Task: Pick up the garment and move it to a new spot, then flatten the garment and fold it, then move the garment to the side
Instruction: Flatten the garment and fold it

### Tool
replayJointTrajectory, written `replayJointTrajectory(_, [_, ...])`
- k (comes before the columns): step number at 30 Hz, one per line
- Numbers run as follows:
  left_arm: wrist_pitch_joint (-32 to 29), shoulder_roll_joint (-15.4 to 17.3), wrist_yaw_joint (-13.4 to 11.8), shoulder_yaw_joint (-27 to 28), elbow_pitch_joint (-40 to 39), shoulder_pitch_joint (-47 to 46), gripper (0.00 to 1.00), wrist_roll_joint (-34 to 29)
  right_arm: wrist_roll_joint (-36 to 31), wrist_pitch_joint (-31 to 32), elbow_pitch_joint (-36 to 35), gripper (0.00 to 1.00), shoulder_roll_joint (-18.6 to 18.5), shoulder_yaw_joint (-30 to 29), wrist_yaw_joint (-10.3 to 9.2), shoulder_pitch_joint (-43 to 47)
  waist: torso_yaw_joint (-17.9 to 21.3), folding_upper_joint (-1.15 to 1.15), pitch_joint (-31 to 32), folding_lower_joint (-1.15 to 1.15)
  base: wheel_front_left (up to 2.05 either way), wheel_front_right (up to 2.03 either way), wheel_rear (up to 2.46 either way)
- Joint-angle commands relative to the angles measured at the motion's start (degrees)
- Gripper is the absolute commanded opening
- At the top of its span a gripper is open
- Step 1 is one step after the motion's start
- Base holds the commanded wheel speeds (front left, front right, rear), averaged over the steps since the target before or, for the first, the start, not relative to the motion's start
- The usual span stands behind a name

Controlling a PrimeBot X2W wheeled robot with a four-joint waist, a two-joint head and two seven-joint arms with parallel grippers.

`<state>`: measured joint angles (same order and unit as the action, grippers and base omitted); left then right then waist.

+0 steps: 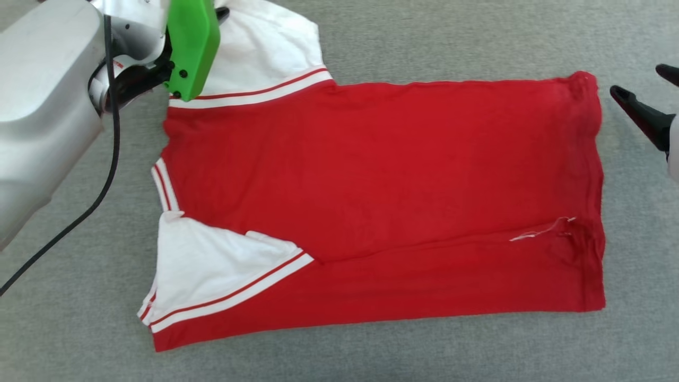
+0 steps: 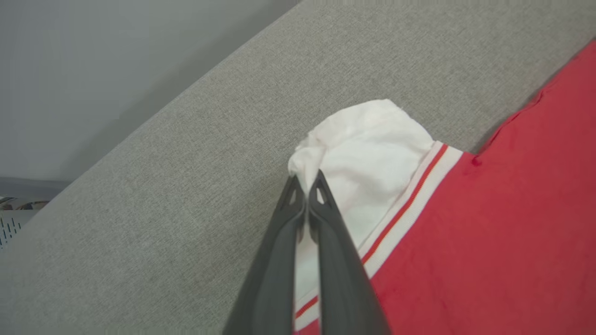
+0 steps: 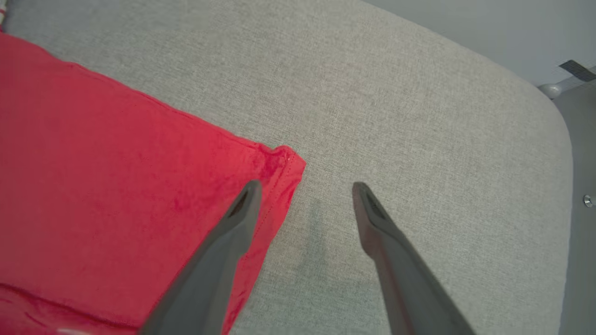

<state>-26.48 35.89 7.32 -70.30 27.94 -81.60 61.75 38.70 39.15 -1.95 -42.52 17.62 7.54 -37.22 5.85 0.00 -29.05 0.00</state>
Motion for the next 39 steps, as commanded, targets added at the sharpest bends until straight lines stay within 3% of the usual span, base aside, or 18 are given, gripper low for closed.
replayJointTrajectory(1, [0.69,-0.14,0.16,-0.16,-0.57,0.85,0.00,-1.08,0.89,2.62,1.31,1.00,-0.71,1.55,-0.05,-2.59,-1.70,0.00,0.37,0.00,0.00,0.00,0.00])
replayJointTrajectory(6, [1.95,-1.11,0.16,-0.40,-1.94,0.39,0.00,-1.93,2.68,9.27,8.35,1.00,-0.33,6.67,-0.05,-8.75,-3.40,0.00,-0.74,0.00,0.00,0.00,0.00])
replayJointTrajectory(9, [2.75,-1.44,0.16,-0.55,-2.62,-0.29,0.00,-2.64,2.75,9.40,15.44,1.00,2.61,9.63,-0.05,-12.83,-4.54,0.00,-2.09,0.00,0.00,0.00,0.00])
replayJointTrajectory(16, [3.64,-1.87,0.16,-0.77,-2.71,-0.34,0.00,-3.05,3.33,7.92,25.87,1.00,5.39,15.34,-0.05,-13.05,-5.32,0.00,-2.48,0.00,0.00,0.00,0.00])
replayJointTrajectory(17, [3.79,-1.88,0.16,-0.83,-2.61,-0.20,0.00,-3.01,4.04,7.79,26.74,0.94,5.60,16.21,-0.05,-12.82,-5.33,0.00,-2.28,0.00,0.00,0.00,0.00])
replayJointTrajectory(18, [3.90,-1.84,0.16,-0.88,-2.53,-0.09,0.00,-3.01,4.51,7.28,27.15,0.36,5.67,16.75,-0.05,-12.81,-5.31,0.00,-2.12,0.00,0.00,0.00,0.00])
replayJointTrajectory(19, [4.01,-1.71,0.16,-0.95,-2.45,0.12,0.00,-2.99,5.00,6.01,27.41,0.00,5.77,17.24,-0.05,-12.91,-5.21,0.00,-1.81,0.00,0.00,0.00,0.00])
replayJointTrajectory(28, [6.73,-0.44,-0.18,-1.09,-2.20,4.10,0.00,-2.37,6.41,-8.75,27.09,0.00,3.55,20.23,-0.05,-13.86,-4.81,0.00,3.61,0.00,0.00,0.00,0.00])
replayJointTrajectory(39, [11.49,3.94,-2.59,-1.82,-8.34,16.23,0.00,-1.37,8.51,-21.99,23.64,0.00,0.68,23.02,-0.05,-4.18,-5.40,0.00,12.26,0.00,0.00,0.00,0.00])
